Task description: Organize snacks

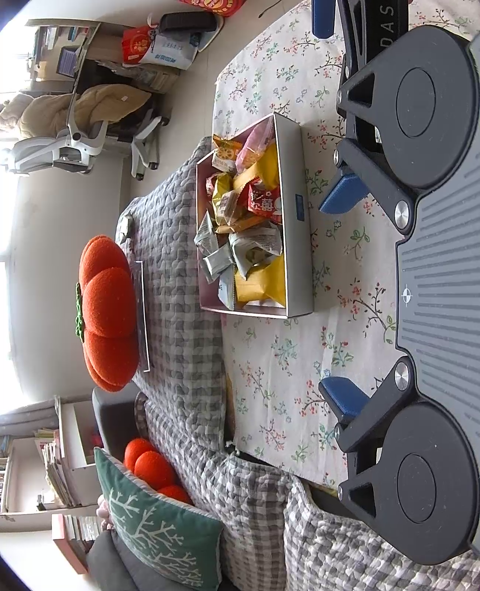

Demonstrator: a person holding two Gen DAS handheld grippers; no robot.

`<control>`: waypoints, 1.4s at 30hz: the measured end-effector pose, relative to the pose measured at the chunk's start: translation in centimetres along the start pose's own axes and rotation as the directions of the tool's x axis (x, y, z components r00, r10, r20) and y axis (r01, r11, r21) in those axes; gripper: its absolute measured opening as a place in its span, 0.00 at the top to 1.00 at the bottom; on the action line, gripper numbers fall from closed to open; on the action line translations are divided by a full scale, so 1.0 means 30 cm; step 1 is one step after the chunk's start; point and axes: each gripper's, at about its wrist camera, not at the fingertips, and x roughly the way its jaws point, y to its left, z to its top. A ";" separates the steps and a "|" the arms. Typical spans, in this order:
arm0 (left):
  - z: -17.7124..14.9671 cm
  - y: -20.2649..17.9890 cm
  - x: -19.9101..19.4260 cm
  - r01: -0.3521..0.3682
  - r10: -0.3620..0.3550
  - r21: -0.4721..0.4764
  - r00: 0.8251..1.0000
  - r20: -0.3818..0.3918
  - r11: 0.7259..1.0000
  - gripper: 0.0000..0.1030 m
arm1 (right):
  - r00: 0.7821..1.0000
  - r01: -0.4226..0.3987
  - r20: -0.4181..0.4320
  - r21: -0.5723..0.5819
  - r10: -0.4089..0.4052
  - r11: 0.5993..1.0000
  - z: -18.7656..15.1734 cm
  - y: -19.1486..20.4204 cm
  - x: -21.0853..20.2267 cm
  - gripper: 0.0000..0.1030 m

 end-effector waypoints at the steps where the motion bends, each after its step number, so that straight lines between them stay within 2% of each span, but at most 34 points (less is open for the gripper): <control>1: 0.000 0.000 0.000 -0.001 0.001 -0.001 1.000 -0.001 1.000 0.06 | 1.000 0.000 0.001 -0.001 0.000 1.000 0.001 0.001 0.001 0.04; 30: -0.003 0.012 0.022 -0.001 0.000 -0.032 0.999 -0.051 0.999 0.03 | 1.000 0.011 0.005 -0.011 -0.011 1.000 0.001 0.015 0.003 0.02; 42: -0.009 0.003 0.027 -0.003 0.002 -0.013 0.998 -0.055 1.000 0.03 | 1.000 0.023 0.007 -0.012 -0.022 1.000 -0.001 0.015 0.004 0.02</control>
